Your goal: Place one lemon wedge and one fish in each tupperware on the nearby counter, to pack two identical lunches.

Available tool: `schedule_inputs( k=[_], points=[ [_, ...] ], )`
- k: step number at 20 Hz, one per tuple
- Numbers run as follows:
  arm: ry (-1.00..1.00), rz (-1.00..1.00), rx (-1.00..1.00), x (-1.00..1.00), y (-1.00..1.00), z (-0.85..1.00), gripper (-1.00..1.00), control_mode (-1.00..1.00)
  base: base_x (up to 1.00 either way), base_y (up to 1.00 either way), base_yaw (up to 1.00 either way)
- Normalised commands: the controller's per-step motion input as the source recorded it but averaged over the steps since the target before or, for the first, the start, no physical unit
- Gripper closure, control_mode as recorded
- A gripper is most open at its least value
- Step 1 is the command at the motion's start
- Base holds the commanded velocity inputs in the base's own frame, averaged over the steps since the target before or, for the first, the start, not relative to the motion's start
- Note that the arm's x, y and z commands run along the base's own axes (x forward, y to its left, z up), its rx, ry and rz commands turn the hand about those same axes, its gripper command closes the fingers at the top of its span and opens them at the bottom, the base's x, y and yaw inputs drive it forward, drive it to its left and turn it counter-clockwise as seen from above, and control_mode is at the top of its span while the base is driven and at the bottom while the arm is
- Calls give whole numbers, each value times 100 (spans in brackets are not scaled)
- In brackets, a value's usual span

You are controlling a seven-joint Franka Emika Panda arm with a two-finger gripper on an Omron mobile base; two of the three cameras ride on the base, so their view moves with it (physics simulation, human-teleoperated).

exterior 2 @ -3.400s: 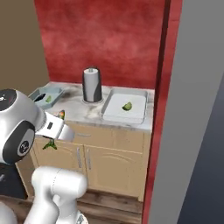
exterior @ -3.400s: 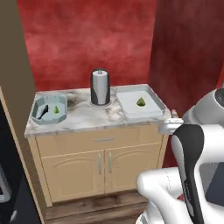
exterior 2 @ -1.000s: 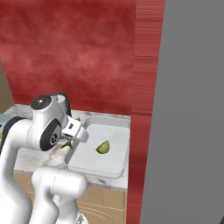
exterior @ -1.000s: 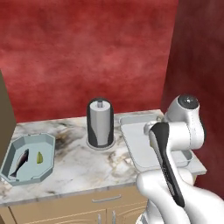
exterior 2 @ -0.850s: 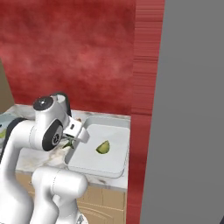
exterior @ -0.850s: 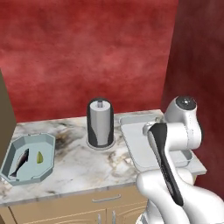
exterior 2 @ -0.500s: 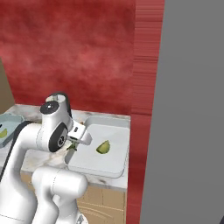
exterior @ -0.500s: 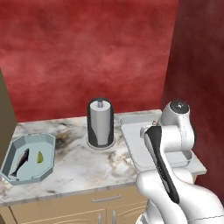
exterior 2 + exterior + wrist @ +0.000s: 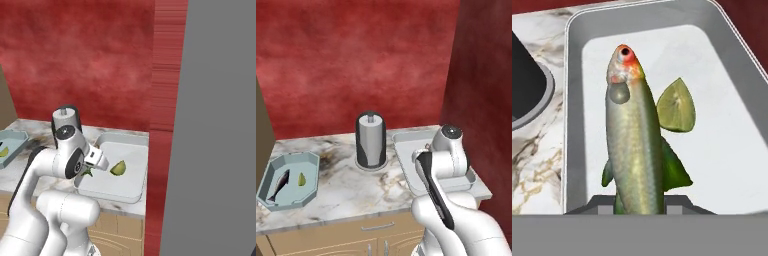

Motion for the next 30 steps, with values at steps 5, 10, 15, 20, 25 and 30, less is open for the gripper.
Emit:
schedule_inputs(
  k=[5,10,15,20,25,30],
  points=[
    [0,0,0,30,0,-38,100,-100,0,0,0],
    [0,0,0,33,0,-34,100,-100,0,0,0],
    [1,0,0,24,0,-54,100,-100,0,0,0],
    [0,0,0,5,0,-75,100,-100,0,0,0],
    [0,0,0,1,0,-74,100,-100,0,0,0],
    [0,0,0,0,0,-64,100,-100,0,0,0]
  ],
)
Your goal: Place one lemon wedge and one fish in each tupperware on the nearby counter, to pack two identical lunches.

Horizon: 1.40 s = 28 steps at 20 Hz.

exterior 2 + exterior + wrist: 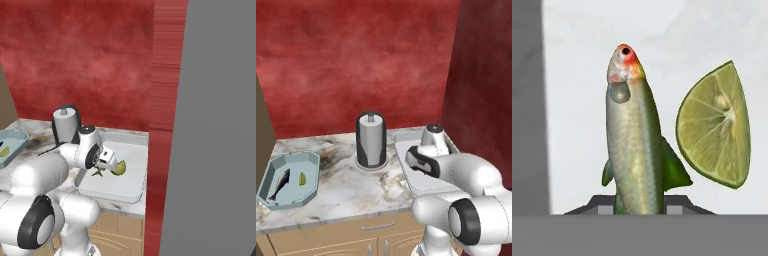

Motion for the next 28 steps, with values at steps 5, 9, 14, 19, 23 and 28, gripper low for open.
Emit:
schedule_inputs(
  k=[5,9,14,19,23,28],
  points=[
    [0,0,0,1,0,-56,100,-100,0,0,0],
    [0,0,0,1,0,-16,100,-100,0,0,0],
    [0,0,0,0,0,5,-100,-100,0,0,0],
    [-1,0,0,-8,0,33,-100,-100,0,0,0],
    [-8,0,0,-2,0,41,-100,-100,0,0,0],
    [-11,0,0,-35,0,59,-100,-100,0,0,0]
  ],
)
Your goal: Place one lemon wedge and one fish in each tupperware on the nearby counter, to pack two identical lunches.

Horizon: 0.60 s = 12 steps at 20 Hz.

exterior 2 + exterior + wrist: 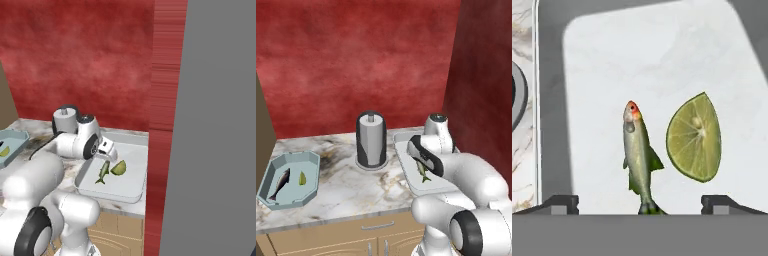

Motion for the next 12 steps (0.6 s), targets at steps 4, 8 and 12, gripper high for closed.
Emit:
schedule_inputs(
  k=[4,8,12],
  points=[
    [-26,0,0,-96,0,83,-100,-100,0,0,0],
    [-46,0,0,-100,0,89,-100,-100,0,0,0],
    [-46,1,-3,-100,3,100,-100,-100,0,0,0]
  ],
)
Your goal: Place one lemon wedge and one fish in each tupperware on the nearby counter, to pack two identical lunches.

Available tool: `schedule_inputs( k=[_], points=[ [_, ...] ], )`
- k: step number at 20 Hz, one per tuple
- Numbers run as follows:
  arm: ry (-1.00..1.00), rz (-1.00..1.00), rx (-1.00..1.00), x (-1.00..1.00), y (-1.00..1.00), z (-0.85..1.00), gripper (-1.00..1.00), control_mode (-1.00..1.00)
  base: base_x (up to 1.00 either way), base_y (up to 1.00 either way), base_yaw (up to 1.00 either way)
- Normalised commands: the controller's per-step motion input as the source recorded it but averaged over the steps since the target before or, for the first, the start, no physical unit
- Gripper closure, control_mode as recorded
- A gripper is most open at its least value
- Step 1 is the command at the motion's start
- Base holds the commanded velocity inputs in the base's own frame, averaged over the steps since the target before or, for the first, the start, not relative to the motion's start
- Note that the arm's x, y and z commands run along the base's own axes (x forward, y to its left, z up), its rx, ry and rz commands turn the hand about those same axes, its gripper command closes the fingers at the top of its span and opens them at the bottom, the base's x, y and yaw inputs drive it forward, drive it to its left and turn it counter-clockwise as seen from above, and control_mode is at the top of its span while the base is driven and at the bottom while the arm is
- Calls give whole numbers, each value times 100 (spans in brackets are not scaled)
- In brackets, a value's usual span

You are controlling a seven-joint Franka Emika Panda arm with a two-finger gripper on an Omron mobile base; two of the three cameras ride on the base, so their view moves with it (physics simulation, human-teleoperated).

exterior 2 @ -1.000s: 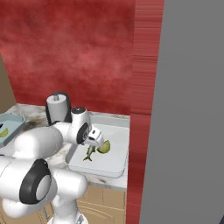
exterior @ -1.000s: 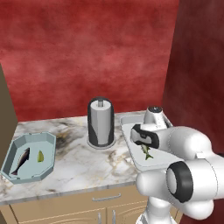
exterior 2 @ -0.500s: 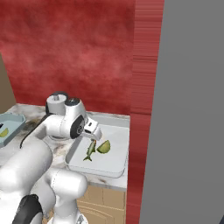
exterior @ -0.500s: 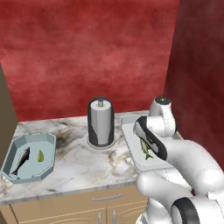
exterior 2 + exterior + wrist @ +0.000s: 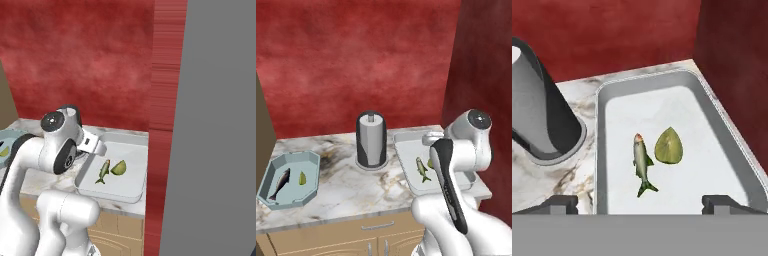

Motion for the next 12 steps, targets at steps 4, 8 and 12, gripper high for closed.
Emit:
schedule_inputs(
  k=[4,8,12],
  points=[
    [-39,0,-14,-100,36,100,-100,-100,0,0,0],
    [-22,0,-25,-94,68,92,-100,-100,0,0,0],
    [-24,0,-30,-89,74,51,-100,-100,0,0,0]
  ],
)
